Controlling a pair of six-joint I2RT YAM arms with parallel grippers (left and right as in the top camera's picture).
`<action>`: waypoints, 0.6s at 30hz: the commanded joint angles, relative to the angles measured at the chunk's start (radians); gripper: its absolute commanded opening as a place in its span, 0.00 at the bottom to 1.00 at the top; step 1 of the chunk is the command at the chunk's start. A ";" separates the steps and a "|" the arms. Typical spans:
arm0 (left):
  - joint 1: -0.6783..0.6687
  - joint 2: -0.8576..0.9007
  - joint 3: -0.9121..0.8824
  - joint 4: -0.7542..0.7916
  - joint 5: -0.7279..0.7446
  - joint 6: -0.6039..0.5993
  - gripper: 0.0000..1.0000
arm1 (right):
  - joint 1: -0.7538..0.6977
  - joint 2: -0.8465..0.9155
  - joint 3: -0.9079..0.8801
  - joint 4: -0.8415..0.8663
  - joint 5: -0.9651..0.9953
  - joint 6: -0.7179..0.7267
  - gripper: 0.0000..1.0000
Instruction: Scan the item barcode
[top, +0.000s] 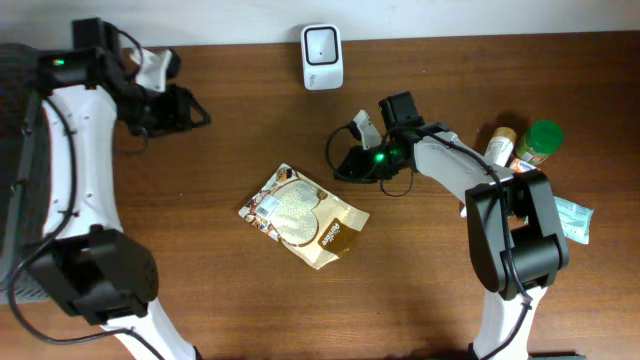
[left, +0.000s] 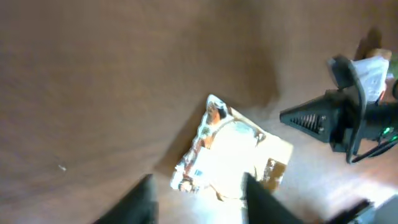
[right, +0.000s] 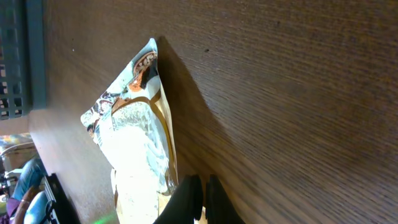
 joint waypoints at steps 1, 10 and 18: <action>-0.047 0.047 -0.139 0.023 -0.175 -0.174 0.00 | 0.005 0.007 0.006 0.002 0.009 -0.014 0.04; -0.058 0.035 -0.439 0.117 -0.172 -0.209 0.00 | 0.005 0.007 0.006 0.002 0.028 -0.014 0.04; -0.105 -0.050 -0.700 0.262 -0.166 -0.246 0.00 | 0.005 0.007 0.006 0.003 0.033 -0.014 0.04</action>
